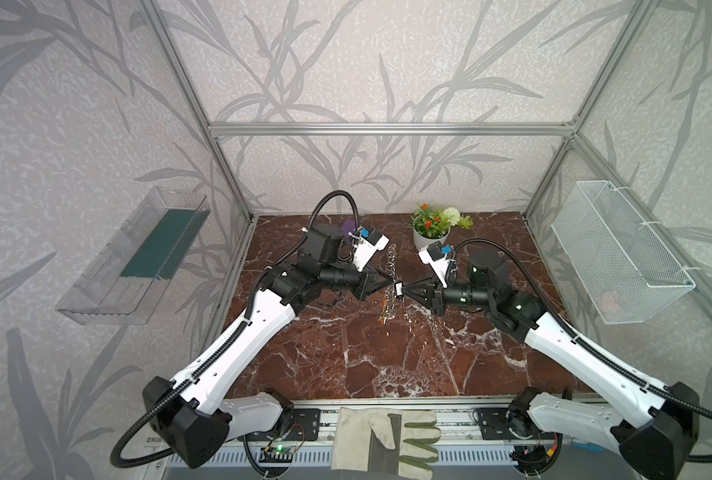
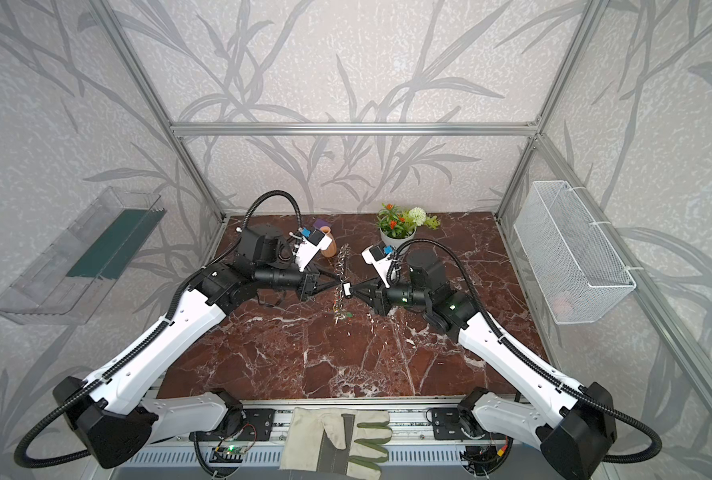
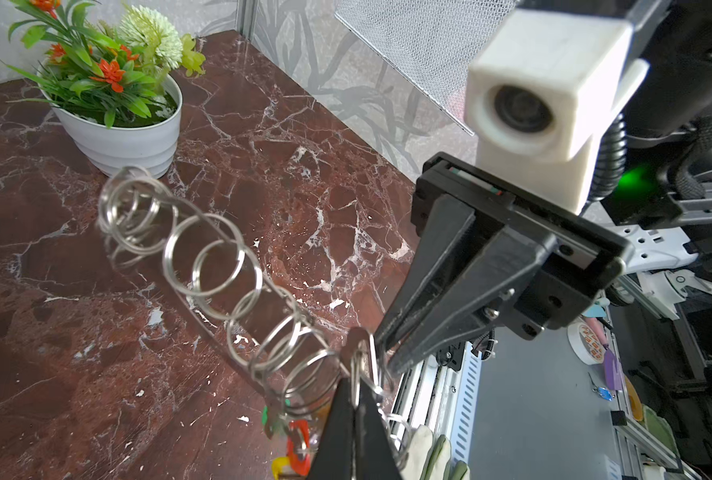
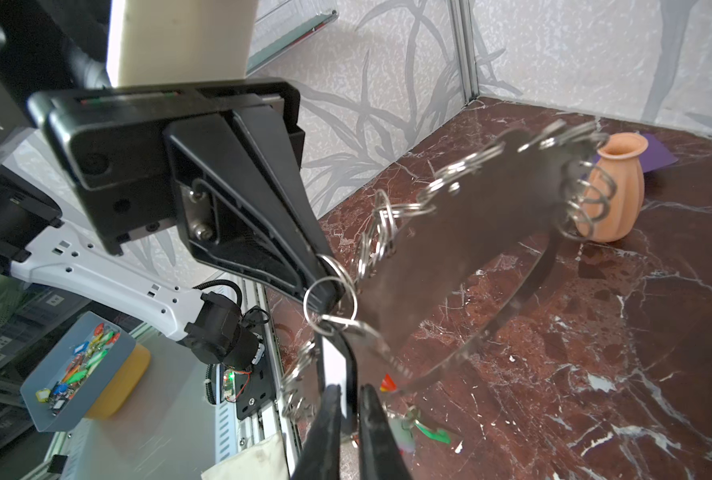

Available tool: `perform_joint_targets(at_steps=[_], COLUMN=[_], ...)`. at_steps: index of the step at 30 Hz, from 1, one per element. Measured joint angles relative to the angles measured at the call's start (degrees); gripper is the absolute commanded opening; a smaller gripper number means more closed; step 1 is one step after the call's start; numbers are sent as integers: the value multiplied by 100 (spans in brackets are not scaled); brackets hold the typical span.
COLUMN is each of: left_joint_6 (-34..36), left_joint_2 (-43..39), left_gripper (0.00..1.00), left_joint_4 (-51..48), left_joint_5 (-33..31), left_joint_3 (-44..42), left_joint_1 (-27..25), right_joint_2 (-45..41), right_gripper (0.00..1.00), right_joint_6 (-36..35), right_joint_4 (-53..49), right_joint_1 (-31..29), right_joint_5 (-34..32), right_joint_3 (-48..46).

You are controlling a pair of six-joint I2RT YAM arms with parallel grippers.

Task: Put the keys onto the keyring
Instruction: 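Hold the plate raised between both grippers over the table centre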

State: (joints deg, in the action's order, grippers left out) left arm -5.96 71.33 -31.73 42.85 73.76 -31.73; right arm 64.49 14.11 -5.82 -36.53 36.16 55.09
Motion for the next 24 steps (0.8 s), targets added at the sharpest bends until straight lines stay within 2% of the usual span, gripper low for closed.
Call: perform_joint_targets(at_steps=[3, 24], left_joint_6=[4, -22], left_joint_2=[0, -247], left_gripper=[0, 0], left_joint_4=[7, 122], left_joint_5=[151, 490], left_joint_3=[0, -249], left_joint_1=[42, 275], right_joint_2=[0, 9], right_gripper=[0, 0], right_joint_6=[37, 125], right_joint_4=[9, 120], right_joint_1=[0, 15], right_joint_5=[50, -76], right_joint_3=[0, -83])
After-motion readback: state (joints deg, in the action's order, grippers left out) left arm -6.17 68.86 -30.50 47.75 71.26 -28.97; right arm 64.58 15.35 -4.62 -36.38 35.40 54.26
